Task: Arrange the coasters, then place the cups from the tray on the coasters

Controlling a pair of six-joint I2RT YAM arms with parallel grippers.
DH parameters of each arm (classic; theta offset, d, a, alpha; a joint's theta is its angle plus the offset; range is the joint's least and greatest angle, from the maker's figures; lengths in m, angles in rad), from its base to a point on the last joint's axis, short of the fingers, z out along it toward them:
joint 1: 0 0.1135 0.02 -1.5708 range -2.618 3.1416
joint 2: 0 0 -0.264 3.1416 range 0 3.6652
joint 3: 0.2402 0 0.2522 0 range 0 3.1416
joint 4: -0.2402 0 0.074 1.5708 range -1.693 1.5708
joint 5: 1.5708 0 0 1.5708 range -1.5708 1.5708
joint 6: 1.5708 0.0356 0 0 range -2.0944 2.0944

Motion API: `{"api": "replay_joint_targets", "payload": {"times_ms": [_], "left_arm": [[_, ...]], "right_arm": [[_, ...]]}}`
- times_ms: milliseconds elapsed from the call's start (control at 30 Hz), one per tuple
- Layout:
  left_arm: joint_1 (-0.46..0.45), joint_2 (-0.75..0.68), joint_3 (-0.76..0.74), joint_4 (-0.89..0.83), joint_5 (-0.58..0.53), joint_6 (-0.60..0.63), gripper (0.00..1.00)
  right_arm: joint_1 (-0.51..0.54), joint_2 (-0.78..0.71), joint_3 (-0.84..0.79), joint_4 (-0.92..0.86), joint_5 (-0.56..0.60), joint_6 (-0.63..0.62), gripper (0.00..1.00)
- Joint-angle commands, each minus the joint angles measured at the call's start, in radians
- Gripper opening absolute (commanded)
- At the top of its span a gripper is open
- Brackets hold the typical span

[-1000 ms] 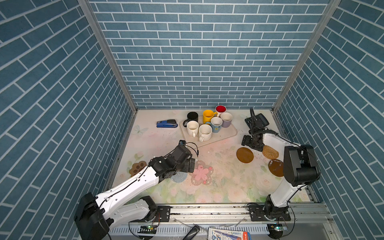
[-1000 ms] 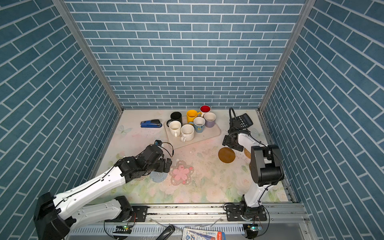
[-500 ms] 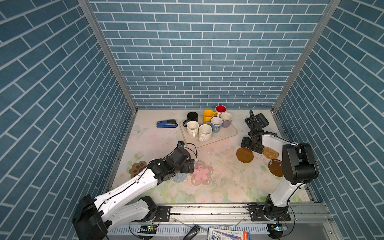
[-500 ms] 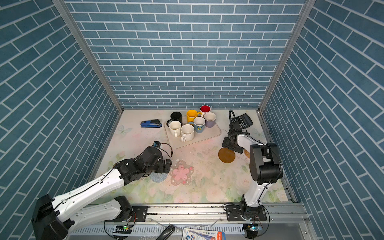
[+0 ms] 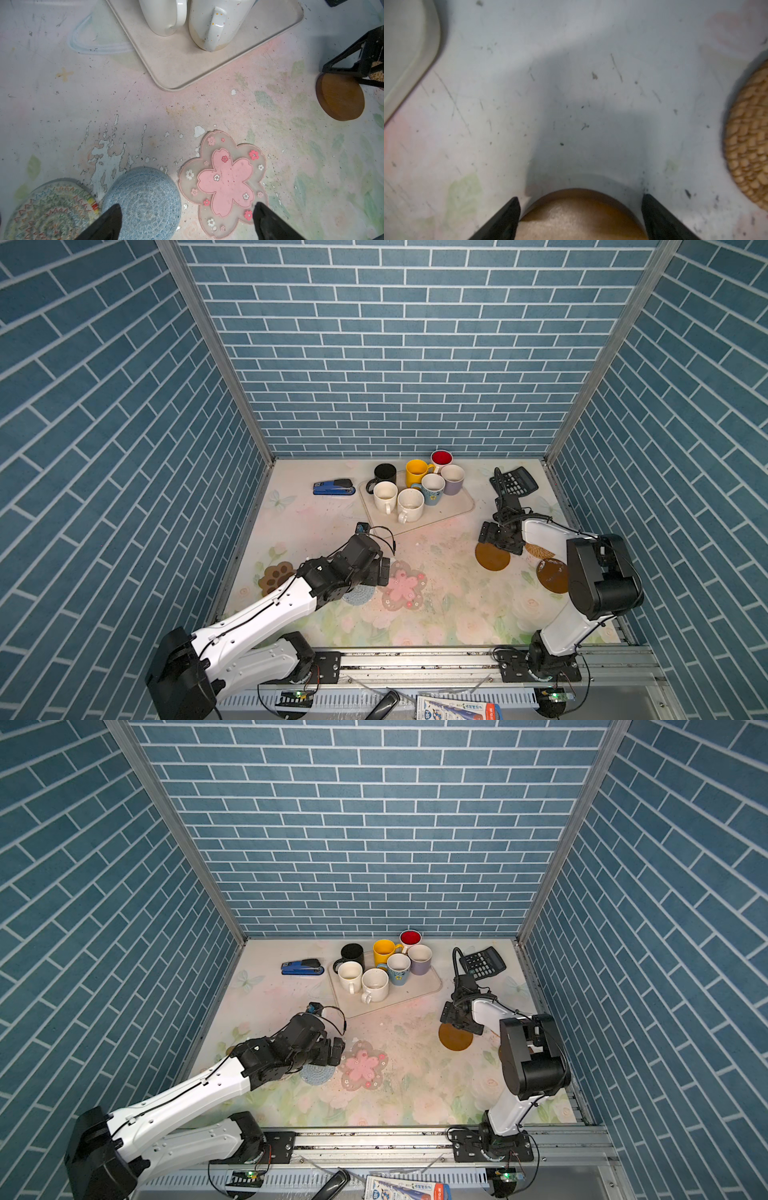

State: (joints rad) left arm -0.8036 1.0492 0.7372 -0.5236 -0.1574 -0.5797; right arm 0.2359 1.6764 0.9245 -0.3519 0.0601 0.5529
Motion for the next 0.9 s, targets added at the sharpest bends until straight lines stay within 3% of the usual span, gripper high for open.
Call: {"api": "replay_joint_targets", "payload": {"times_ms": [0, 333, 867], "left_arm": [[0.004, -0.003, -0.024, 0.022, 0.001, -0.003, 0.99], [0.004, -0.018, -0.058, 0.040, 0.005, 0.013, 0.99], [0.004, -0.061, -0.094, 0.031, 0.010, 0.009, 0.99]], "right_arm": [[0.031, -0.033, -0.059, -0.037, -0.048, 0.075, 0.91], [0.120, -0.146, -0.110, -0.072, -0.091, 0.147, 0.92], [0.251, -0.159, -0.138, -0.076, -0.124, 0.176, 0.91]]}}
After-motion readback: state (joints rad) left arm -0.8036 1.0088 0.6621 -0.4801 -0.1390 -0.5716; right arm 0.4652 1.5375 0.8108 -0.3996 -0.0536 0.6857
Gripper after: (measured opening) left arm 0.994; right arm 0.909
